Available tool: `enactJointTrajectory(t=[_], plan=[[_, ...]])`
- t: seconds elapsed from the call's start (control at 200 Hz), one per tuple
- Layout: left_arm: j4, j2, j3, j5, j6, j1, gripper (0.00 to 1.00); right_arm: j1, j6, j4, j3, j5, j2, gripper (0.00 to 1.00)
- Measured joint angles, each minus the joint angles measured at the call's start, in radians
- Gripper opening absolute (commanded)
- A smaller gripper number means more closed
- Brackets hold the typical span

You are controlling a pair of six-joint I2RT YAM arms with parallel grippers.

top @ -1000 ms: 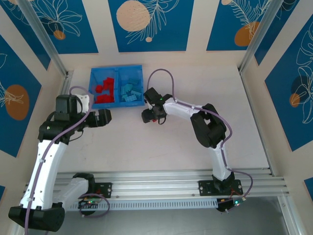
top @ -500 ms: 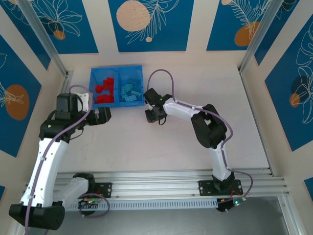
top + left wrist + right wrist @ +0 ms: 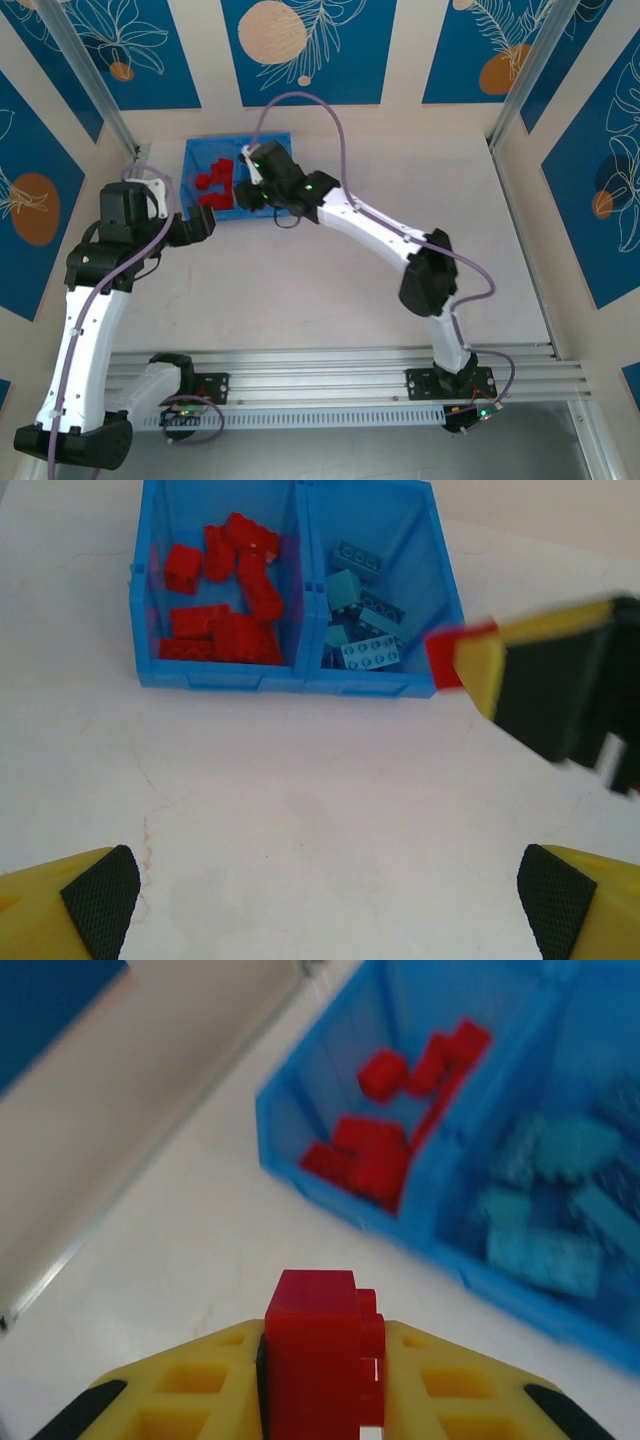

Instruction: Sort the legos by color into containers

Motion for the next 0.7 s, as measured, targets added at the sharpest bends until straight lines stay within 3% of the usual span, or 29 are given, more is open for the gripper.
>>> enactJointTrajectory(t=[0.16,0.25,0.575,0.635,0.7], plan=[[-0.035,0.023,0.021,-0.039,0.011,-0.048,1.0,-0.006,-0.002,-0.029,0.428,0.01,0.337,0.29],[-0.045,0.031,0.033,-0.073,0.032,-0.089,1.0,-0.013,-0.009,-0.035,0.573,0.001,0.483,0.29],[-0.07,0.035,0.035,-0.156,0.066,-0.158,1.0,-0.035,-0.065,0.041,0.621,-0.013,0.61,0.29],[-0.07,0.036,0.035,-0.159,0.066,-0.162,1.0,-0.039,-0.064,0.065,0.634,-0.013,0.61,0.32],[-0.07,0.04,0.035,-0.161,0.066,-0.166,1.0,-0.045,-0.064,0.099,0.647,-0.012,0.61,0.42]])
